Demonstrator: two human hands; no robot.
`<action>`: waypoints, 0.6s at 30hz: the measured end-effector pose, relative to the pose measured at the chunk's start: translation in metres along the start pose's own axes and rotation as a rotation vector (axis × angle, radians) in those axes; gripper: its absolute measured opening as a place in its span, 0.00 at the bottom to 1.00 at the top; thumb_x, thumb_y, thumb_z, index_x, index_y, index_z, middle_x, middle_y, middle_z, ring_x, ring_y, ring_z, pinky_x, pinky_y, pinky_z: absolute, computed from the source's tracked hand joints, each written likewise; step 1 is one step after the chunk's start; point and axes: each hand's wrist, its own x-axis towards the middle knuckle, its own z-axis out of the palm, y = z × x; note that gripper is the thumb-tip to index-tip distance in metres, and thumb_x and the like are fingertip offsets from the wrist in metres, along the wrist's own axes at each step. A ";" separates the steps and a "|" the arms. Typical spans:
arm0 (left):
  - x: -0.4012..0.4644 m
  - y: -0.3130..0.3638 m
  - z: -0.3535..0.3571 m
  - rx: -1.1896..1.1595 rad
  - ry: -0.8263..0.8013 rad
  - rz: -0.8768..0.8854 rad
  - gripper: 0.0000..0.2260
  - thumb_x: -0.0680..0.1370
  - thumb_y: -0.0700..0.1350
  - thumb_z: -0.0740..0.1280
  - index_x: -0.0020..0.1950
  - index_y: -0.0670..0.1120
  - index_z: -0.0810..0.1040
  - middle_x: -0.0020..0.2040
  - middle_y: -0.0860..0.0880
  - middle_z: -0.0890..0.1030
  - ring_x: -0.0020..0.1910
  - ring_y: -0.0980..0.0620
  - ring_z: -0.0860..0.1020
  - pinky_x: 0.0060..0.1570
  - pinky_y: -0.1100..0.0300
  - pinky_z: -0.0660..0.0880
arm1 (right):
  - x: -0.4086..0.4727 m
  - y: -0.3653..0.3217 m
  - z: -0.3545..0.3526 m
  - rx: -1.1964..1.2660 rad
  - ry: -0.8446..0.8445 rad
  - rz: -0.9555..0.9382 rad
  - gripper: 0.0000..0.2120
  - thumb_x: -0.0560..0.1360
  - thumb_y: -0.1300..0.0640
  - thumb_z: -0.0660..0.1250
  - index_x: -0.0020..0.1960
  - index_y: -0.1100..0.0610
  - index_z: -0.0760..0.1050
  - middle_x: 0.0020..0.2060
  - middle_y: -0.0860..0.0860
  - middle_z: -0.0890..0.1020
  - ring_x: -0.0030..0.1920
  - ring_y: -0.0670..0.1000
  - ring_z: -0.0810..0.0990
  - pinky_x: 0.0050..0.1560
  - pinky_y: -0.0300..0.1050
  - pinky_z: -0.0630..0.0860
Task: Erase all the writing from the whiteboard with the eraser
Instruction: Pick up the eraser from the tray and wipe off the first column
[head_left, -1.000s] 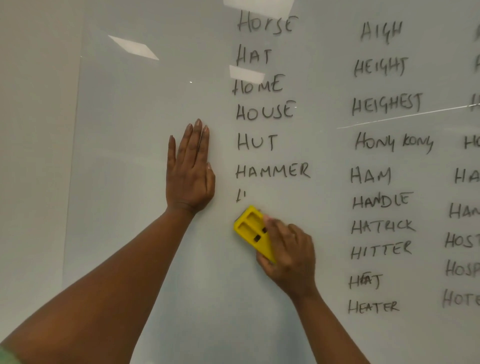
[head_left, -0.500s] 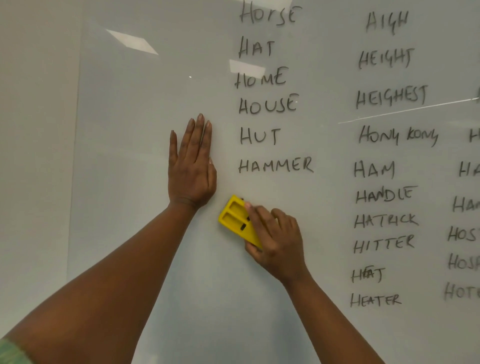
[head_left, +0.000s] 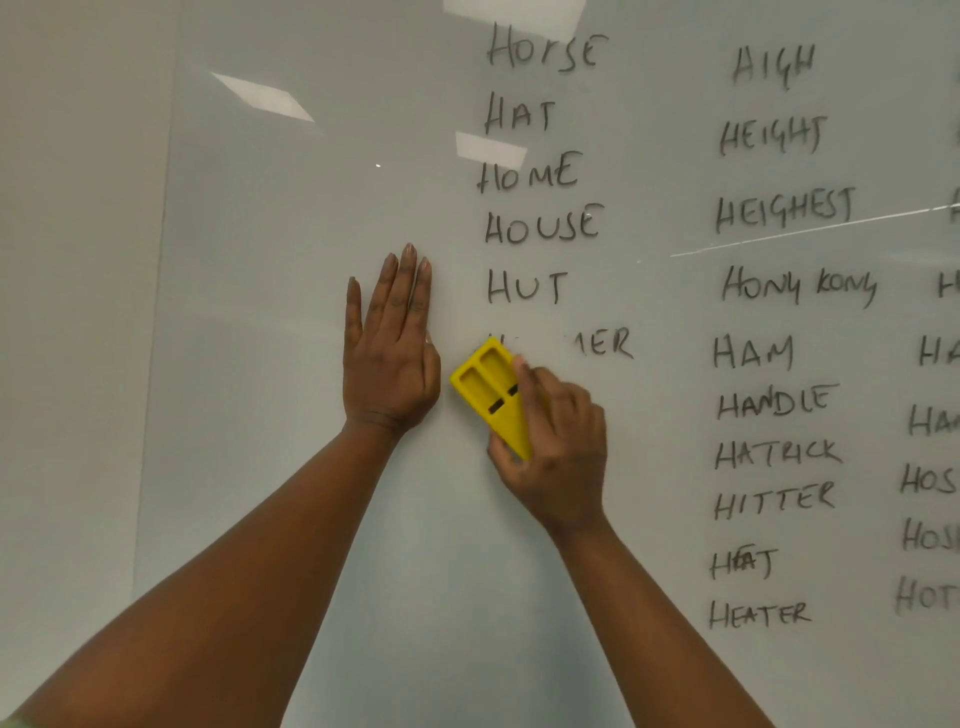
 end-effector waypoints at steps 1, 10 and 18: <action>0.000 0.000 0.000 0.001 0.002 0.002 0.27 0.73 0.41 0.53 0.73 0.36 0.62 0.73 0.39 0.64 0.73 0.44 0.60 0.72 0.46 0.48 | -0.005 0.000 -0.001 -0.003 -0.023 -0.052 0.31 0.66 0.52 0.66 0.67 0.59 0.65 0.57 0.52 0.69 0.48 0.55 0.70 0.42 0.47 0.64; -0.002 0.001 0.001 -0.008 0.002 -0.012 0.27 0.74 0.41 0.53 0.73 0.37 0.61 0.74 0.40 0.63 0.74 0.44 0.59 0.72 0.43 0.50 | 0.004 0.075 -0.020 -0.100 0.112 0.281 0.30 0.70 0.48 0.64 0.68 0.61 0.67 0.56 0.58 0.73 0.51 0.56 0.70 0.44 0.52 0.72; -0.001 0.001 0.002 0.016 0.000 -0.016 0.28 0.73 0.41 0.53 0.74 0.37 0.60 0.74 0.40 0.63 0.74 0.45 0.59 0.72 0.44 0.49 | 0.029 0.032 -0.003 -0.023 0.184 0.345 0.30 0.69 0.49 0.64 0.67 0.61 0.67 0.57 0.58 0.74 0.51 0.56 0.70 0.46 0.50 0.69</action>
